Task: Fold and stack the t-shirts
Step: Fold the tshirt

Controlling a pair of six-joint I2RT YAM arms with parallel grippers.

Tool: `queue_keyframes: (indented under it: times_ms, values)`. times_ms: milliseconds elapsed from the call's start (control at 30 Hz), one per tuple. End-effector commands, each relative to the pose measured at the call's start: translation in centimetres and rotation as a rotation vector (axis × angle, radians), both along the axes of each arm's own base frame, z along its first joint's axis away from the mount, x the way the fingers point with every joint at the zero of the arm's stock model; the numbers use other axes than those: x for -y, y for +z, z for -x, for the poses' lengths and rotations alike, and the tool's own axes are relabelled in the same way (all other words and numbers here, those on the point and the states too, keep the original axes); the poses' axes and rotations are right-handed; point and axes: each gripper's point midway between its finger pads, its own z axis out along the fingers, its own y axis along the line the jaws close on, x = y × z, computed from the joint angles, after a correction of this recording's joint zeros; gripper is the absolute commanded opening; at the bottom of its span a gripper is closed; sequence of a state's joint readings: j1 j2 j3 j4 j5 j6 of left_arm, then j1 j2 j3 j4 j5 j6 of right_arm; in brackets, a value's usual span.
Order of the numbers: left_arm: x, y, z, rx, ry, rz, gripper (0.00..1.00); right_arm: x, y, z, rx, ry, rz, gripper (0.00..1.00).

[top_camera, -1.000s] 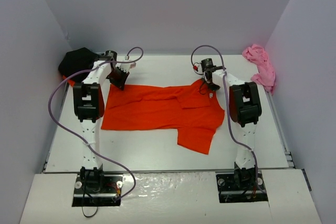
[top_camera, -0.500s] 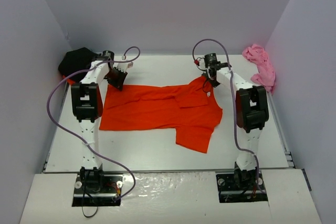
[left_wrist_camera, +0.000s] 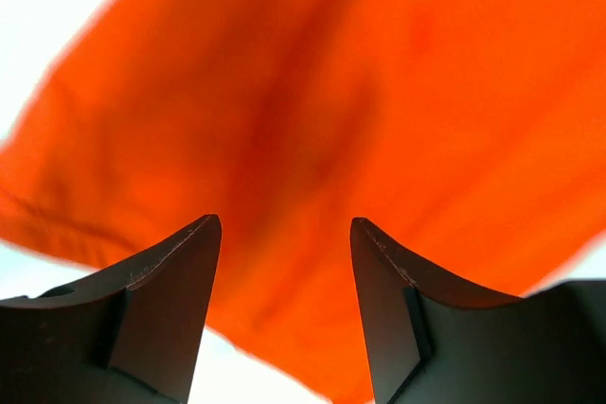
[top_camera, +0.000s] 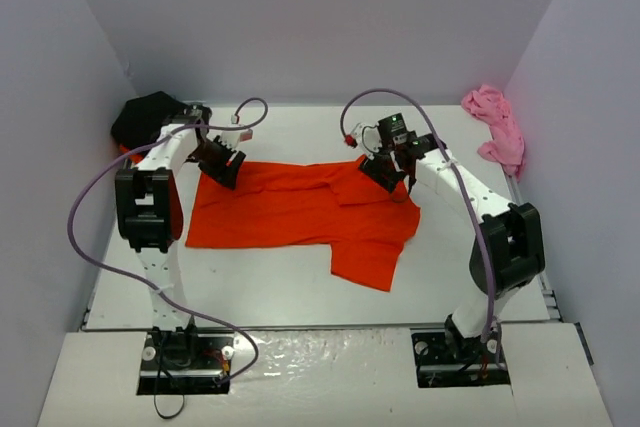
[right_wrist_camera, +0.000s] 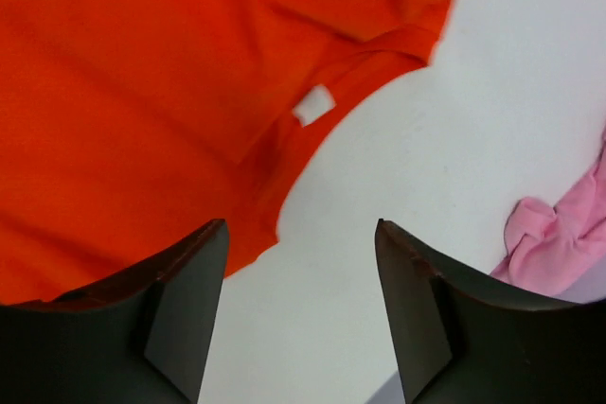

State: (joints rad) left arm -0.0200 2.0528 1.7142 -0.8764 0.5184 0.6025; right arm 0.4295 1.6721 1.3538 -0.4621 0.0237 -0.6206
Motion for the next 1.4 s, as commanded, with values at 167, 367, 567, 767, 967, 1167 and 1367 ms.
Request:
queue_keyframes:
  times_ms: [167,367,567,767,967,1167,1367]
  values:
    - [-0.7,6.9,8.7,0.111,-0.324,-0.037,0.51,-0.5,-4.6,9.2,-0.255,0.165,0.112,0.58]
    - [-3.0,4.2,13.9,-0.019,-0.412,-0.131,0.49,-0.3,-5.9,12.0,-0.285,0.183,0.169,0.58]
    - [-4.4,1.6,15.8,-0.041,-0.451,-0.21,0.49,-1.1,-6.1,14.3,-0.253,0.216,0.24,0.58]
    - [-6.9,-1.2,17.6,-0.057,-0.46,-0.305,0.49,-1.4,-6.6,16.5,-0.285,0.243,0.243,0.58]
    - [-7.7,-2.7,17.3,-0.054,-0.438,-0.342,0.48,-2.0,-7.3,18.9,-0.347,0.292,0.235,0.57]
    - [-8.2,-3.6,16.1,-0.029,-0.405,-0.375,0.48,-2.6,-8.1,21.0,-0.404,0.362,0.285,0.57]
    - [-8.9,-4.9,14.9,0.003,-0.392,-0.424,0.48,-4.0,-8.2,22.3,-0.414,0.423,0.298,0.57]
